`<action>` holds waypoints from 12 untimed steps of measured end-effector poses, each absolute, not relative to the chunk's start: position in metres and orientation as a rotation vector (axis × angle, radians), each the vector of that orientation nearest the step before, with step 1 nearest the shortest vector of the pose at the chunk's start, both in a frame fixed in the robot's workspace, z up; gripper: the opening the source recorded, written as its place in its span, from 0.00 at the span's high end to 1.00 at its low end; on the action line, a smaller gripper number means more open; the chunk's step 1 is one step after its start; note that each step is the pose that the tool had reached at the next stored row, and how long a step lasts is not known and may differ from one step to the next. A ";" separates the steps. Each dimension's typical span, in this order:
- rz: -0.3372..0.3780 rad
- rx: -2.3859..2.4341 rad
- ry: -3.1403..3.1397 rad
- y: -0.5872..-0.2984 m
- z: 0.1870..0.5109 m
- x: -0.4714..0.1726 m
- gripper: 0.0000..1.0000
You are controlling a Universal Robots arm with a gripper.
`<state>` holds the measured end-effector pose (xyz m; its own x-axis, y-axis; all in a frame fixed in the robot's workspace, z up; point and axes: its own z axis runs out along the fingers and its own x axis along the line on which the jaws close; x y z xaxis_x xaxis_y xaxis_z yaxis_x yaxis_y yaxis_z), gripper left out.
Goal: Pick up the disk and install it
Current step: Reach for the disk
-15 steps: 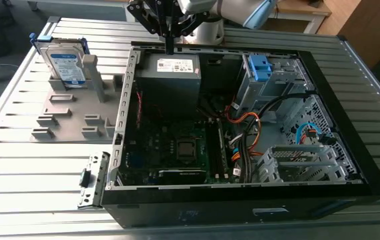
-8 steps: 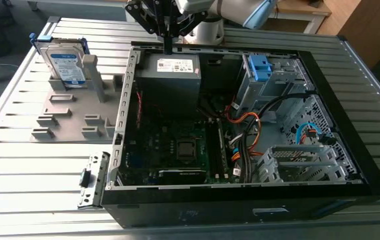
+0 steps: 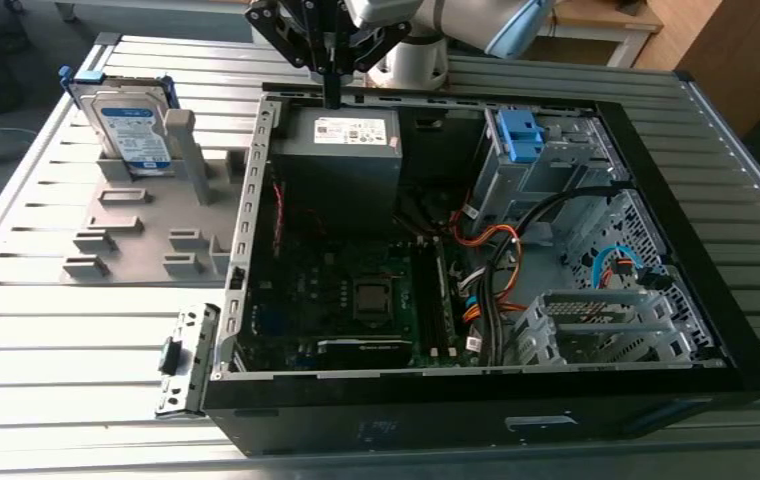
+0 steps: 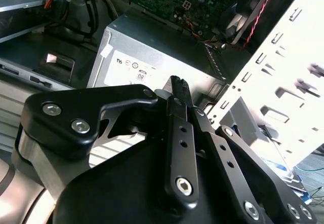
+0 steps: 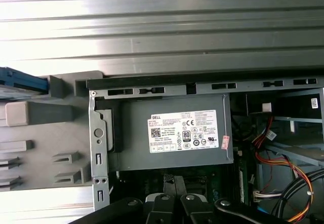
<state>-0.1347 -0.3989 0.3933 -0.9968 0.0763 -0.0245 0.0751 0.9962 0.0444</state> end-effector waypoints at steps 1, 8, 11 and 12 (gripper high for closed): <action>0.068 0.118 3.113 -0.399 0.393 -0.135 0.89; 0.068 0.118 3.113 -0.399 0.393 -0.138 0.89; 0.068 0.118 3.113 -0.399 0.393 -0.140 0.89; 0.068 0.118 3.113 -0.399 0.393 -0.140 0.89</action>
